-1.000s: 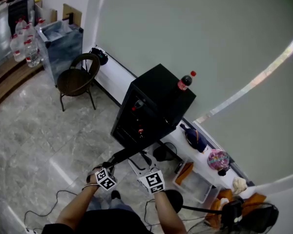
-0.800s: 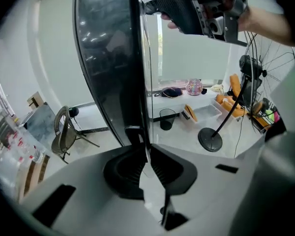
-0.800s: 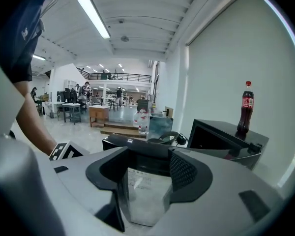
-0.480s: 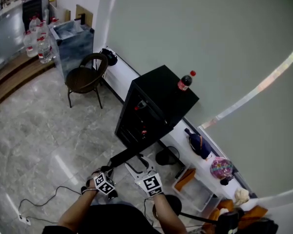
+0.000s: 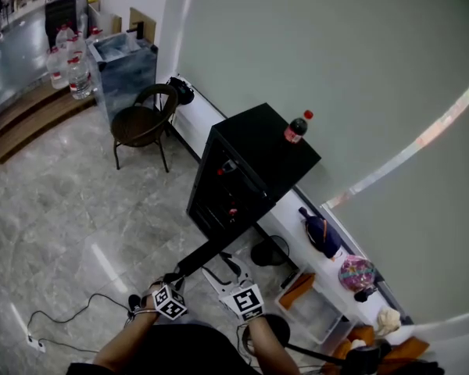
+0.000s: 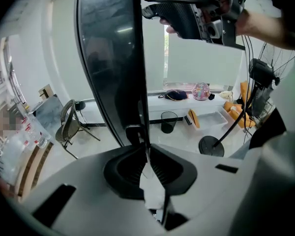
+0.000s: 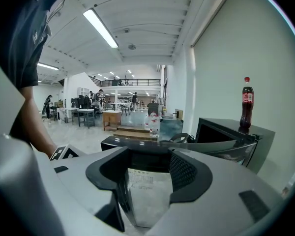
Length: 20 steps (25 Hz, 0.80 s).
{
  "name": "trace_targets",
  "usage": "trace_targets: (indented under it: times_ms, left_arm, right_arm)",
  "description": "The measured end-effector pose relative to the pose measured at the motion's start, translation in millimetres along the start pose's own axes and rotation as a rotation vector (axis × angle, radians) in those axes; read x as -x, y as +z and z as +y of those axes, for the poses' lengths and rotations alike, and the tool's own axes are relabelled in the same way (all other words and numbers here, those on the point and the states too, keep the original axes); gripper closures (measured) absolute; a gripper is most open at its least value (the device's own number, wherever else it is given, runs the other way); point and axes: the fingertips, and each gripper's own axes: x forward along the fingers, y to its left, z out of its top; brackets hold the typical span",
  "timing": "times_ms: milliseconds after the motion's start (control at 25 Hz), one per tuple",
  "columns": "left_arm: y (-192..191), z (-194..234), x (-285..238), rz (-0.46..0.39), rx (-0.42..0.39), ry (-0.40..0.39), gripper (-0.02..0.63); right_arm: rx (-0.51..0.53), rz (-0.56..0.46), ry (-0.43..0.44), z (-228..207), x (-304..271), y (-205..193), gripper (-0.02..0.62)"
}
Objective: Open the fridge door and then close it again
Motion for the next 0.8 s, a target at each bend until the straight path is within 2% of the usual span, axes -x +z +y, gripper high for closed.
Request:
trace_targets:
  times_ms: [400, 640, 800]
  left_arm:
    - [-3, -4, -1, 0.001, 0.049, 0.016, 0.572]
    - [-3, 10, 0, -0.001, 0.047, -0.003, 0.572]
    - [-2, 30, 0, 0.002, 0.025, -0.024, 0.571]
  right_arm:
    - [0.124, 0.013, 0.034, 3, 1, -1, 0.336]
    - [0.133, 0.01, 0.048, 3, -10, 1, 0.336]
    - [0.103, 0.01, 0.011, 1, -24, 10, 0.339]
